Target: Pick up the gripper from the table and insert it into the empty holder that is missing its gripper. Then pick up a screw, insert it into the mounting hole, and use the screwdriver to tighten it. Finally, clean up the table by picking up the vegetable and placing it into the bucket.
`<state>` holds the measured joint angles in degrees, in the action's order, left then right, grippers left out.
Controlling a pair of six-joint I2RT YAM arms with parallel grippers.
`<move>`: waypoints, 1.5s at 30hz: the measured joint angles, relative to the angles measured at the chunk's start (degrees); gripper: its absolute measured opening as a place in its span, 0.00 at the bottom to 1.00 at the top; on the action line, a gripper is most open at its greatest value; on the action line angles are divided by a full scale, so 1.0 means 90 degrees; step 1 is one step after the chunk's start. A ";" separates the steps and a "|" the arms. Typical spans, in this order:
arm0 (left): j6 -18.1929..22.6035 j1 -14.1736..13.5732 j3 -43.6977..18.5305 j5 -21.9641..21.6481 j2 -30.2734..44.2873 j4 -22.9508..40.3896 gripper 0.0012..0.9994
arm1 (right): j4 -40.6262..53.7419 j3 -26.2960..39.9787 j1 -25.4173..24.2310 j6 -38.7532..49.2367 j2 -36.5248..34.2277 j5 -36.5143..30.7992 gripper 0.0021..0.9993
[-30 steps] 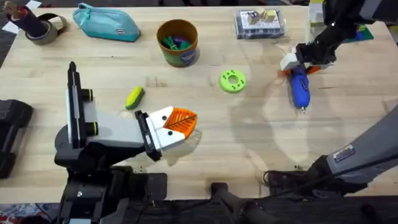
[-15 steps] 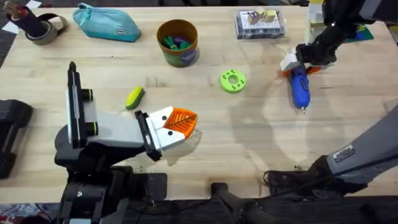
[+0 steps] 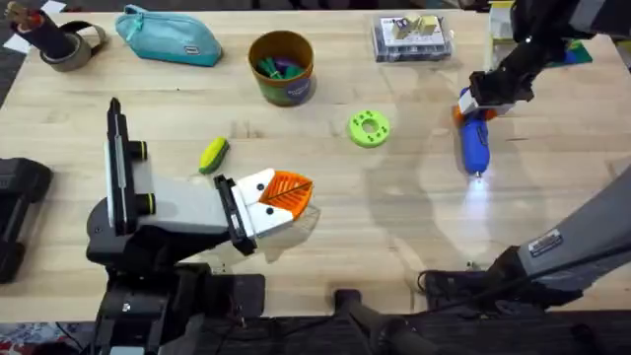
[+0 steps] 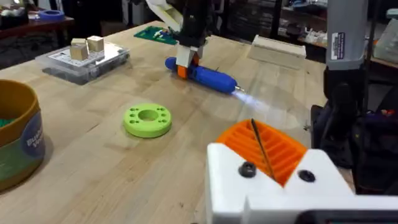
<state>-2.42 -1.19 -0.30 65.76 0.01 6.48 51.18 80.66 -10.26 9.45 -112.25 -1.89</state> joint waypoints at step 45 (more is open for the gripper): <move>0.0000 0.0000 0.0000 -0.0002 -0.0001 0.0000 0.00 | -0.0633 0.0639 0.1060 0.0000 0.3862 0.1047 0.02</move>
<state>-2.42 -1.19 -0.30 65.74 0.01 6.48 45.49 86.41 -0.72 9.45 -77.49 7.53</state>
